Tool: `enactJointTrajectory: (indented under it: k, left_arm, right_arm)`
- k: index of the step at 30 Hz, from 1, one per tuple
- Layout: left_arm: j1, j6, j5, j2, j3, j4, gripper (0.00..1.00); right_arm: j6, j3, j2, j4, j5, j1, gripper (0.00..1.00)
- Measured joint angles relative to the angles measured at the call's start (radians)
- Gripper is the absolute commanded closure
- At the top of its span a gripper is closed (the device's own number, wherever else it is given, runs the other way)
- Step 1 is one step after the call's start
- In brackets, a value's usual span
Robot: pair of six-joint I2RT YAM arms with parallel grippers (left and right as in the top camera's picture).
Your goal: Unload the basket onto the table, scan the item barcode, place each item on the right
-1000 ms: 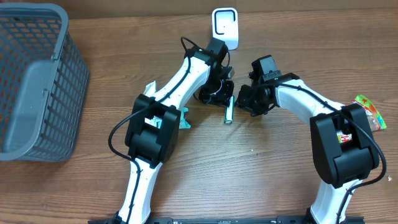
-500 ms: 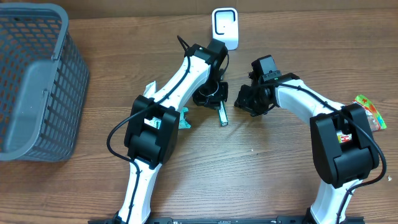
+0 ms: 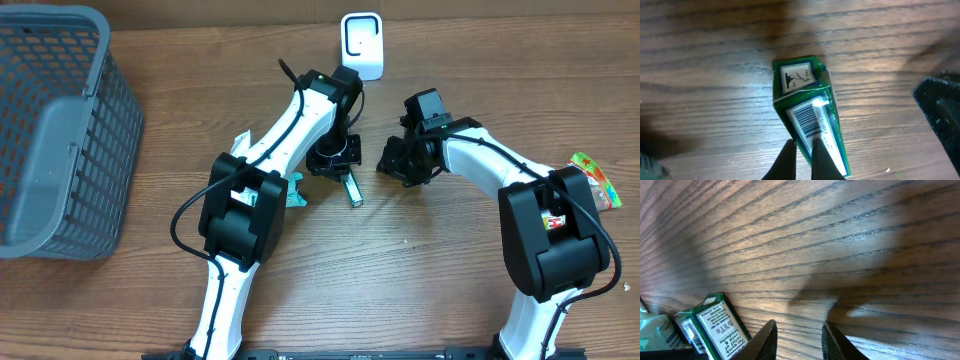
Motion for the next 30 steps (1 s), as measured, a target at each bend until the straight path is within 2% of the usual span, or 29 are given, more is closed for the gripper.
enactJointTrajectory:
  k: [2,6,11,19,25,30]
  left_arm:
    - [0.000,-0.032,0.000,0.000,0.000,0.000,0.96]
    - [0.001,-0.058,0.003,0.000,0.000,0.007,0.96]
    - [0.027,-0.049,0.013,0.001,0.018,0.019,0.96]
    - [0.149,0.034,0.039,0.008,0.177,-0.037,0.96]
    - [0.153,0.035,0.089,0.008,0.168,-0.053,0.96]
    - [0.118,0.000,0.132,0.008,0.090,-0.021,0.96]
  right_arm:
    - [0.000,0.000,0.000,0.000,0.000,0.000,0.68]
    - [-0.009,0.000,0.000,0.019,-0.016,0.000,0.57]
    - [-0.054,0.000,0.000,0.054,-0.068,0.001,0.55]
    - [-0.114,0.000,0.000,0.076,-0.135,0.021,0.55]
    - [-0.126,0.000,0.000,0.079,-0.147,0.058,0.55]
    - [-0.134,0.000,0.000,0.078,-0.143,0.072,0.67]
